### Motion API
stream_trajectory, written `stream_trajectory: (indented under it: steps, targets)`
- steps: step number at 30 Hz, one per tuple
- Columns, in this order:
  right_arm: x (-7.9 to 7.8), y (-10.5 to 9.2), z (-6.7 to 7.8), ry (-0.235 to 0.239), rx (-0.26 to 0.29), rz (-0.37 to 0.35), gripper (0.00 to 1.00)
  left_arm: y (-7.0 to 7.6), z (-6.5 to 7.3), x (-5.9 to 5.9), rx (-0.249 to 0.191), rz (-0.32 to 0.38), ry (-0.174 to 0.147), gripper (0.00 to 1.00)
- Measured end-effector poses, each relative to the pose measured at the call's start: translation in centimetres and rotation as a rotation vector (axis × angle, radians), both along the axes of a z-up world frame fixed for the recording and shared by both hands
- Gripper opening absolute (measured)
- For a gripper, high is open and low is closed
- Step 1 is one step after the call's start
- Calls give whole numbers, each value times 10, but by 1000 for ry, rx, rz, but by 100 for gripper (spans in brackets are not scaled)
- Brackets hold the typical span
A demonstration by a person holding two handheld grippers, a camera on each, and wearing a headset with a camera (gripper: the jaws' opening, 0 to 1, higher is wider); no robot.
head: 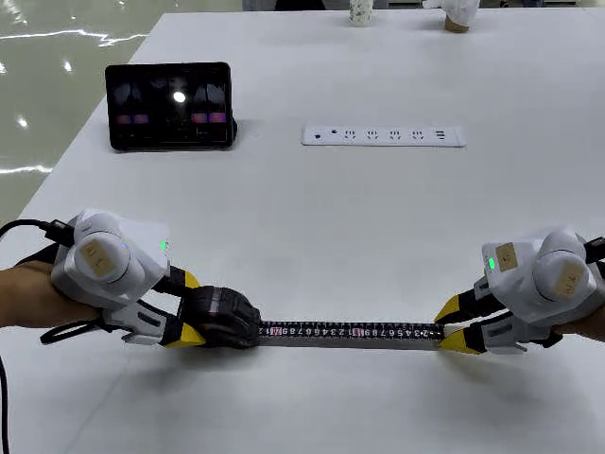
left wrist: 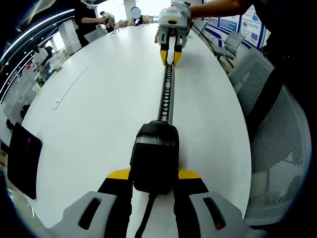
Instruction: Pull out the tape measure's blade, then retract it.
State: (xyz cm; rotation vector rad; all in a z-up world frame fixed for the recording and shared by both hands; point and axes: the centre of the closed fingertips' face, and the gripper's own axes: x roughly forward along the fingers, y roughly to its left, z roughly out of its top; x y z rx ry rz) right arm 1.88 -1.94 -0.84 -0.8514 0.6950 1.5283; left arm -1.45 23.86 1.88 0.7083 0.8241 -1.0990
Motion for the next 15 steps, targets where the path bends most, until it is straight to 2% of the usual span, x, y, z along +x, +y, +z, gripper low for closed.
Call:
stream_trajectory:
  steps: [8, 15]
  targets:
    - [-5, 0, 0, -6, -28, 24, 12, 2, -1, -1, 33, -10, 8, 27]
    - [-1, -5, 0, -25, -45, 8, 14, 7, 6, 1, 52, 3, -6, 30]
